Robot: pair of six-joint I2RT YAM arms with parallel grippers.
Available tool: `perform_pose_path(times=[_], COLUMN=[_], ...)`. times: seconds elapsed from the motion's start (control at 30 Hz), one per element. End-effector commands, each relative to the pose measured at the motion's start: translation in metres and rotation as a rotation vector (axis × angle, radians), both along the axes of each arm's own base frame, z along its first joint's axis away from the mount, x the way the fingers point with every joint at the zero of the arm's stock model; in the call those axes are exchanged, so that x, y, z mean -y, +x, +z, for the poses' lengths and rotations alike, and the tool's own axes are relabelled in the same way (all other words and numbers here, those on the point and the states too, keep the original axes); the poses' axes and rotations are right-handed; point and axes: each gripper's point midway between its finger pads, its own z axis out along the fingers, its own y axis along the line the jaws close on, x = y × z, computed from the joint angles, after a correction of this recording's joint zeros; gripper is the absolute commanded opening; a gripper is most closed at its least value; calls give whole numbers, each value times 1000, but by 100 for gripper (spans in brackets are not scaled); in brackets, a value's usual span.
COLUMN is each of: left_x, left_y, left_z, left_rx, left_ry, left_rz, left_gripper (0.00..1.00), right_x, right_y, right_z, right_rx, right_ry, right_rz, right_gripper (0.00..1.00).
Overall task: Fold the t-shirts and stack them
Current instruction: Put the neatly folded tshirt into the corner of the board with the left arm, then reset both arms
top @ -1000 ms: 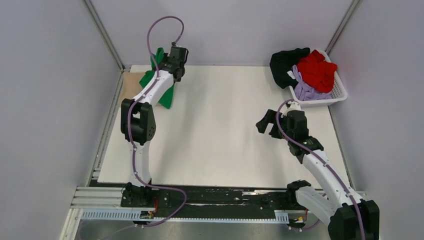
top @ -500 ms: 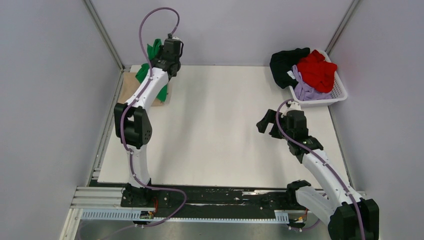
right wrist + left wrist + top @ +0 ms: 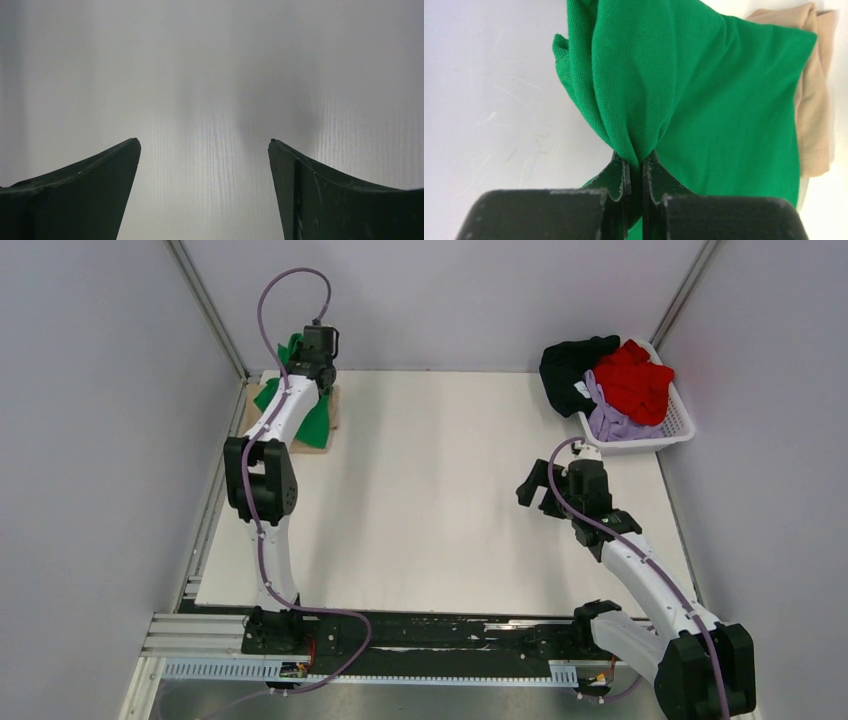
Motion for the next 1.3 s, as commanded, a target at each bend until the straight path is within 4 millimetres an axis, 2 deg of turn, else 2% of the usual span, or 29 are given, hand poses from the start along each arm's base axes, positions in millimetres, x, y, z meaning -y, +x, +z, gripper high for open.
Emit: perform_pose_path(times=[0.0, 0.13, 0.33, 0.47, 0.6, 0.67, 0.73, 0.8, 0.9, 0.93, 0.97, 1.0, 1.03, 1.07, 1.1, 1.13, 1.17, 1.2, 1.23, 1.27], left_x=[-12, -32, -60, -74, -76, -77, -77, -74, -59, -56, -48, -39, -33, -23, -16, -5, 1, 12, 18, 27], left_y=[20, 30, 37, 39, 39, 38, 36, 32, 30, 26, 25, 23, 20, 17, 12, 8, 0, -5, -15, -26], left_z=[-8, -29, -51, -61, -59, -52, -41, -30, -17, -6, 7, 7, 23, 22, 41, 37, 59, 51, 76, 61], left_rx=[40, 27, 46, 70, 104, 123, 149, 180, 228, 241, 279, 267, 308, 296, 342, 324, 375, 355, 415, 377], left_ry=[-12, -16, -32, -65, -87, -89, -102, -147, -278, -305, -372, -421, -475, -528, -587, -644, -705, -755, -803, -832], left_rz=[-7, 37, 123, 171, 205, 221, 239, 255, 240, 235, 224, 196, 192, 162, 157, 129, 121, 96, 69, 62], left_gripper=[0, 1, 13, 22, 52, 79, 90, 98, 100, 100, 100, 100, 100, 100, 100, 100, 100, 100, 100, 100], right_x=[11, 16, 23, 23, 27, 30, 30, 31, 32, 32, 32, 32, 32, 31, 31, 29, 28, 26, 24, 22], right_y=[14, 15, 13, 14, 13, 12, 11, 10, 7, 6, 5, 4, 3, 2, 2, 1, 1, 0, 0, -1], right_z=[16, 15, 7, 12, 18, 22, 27, 32, 37, 38, 40, 42, 43, 44, 45, 44, 44, 43, 42, 41], right_rx=[50, 40, 18, 27, 50, 65, 79, 95, 115, 120, 125, 132, 136, 140, 143, 140, 138, 133, 128, 123], right_ry=[-27, -45, -54, -48, -52, -52, -47, -40, -33, -32, -29, -25, -20, -15, -10, -4, 2, 9, 14, 19], right_rz=[-67, -86, -137, -142, -166, -176, -179, -184, -189, -191, -192, -192, -192, -190, -186, -179, -174, -164, -156, -149], right_gripper=[100, 100, 100, 100, 100, 100, 100, 100, 100, 100, 100, 100, 100, 100, 100, 100, 100, 100, 100, 100])
